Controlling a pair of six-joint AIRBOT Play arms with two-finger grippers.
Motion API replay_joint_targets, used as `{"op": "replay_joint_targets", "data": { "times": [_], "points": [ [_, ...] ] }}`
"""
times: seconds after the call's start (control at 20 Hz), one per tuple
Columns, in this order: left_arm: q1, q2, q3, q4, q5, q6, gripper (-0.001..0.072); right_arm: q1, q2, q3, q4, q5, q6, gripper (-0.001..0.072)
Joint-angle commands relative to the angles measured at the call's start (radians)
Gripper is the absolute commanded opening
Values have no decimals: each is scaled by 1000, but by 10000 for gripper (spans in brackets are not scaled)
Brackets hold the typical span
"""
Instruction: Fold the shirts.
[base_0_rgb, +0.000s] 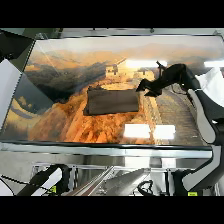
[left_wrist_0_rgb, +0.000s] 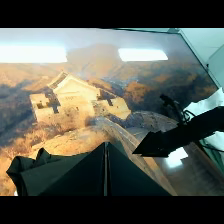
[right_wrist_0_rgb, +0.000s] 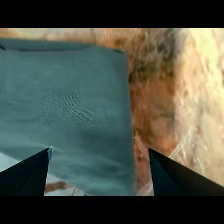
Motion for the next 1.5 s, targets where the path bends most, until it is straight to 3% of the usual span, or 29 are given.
{"op": "replay_joint_targets", "data": {
  "times": [0.0, 0.25, 0.3, 0.35, 0.4, 0.45, 0.8, 1.25, 1.45],
  "points": [
    [1, -1, 0, 0, 0, -10, 20, 43, -77, -14, 67, 27, -34, 697],
    [1, 2, 0, 1, 1, -10, 20, 81, -100, -14, 76, 61, -34, 685],
    [1, 2, 0, 1, 1, -9, 19, 85, -100, -13, 79, 61, -34, 556],
    [1, 2, 0, 1, 1, -9, 20, 89, -100, -13, 79, 61, -35, 386],
    [1, 2, 0, 1, 2, -9, 19, 92, -100, -13, 85, 61, -52, 157],
    [1, 2, 0, 1, 4, -9, 19, 93, -98, -11, 90, 60, -57, 21],
    [1, 2, 0, 1, 42, -9, 20, -26, 123, 51, 89, 45, -49, 18],
    [1, 2, 0, 1, 42, -9, 19, -586, 383, 222, 82, 27, 74, 19],
    [1, 2, 0, 1, 47, -9, 20, -821, 444, 222, 27, -83, 153, 19]
  ]
}}
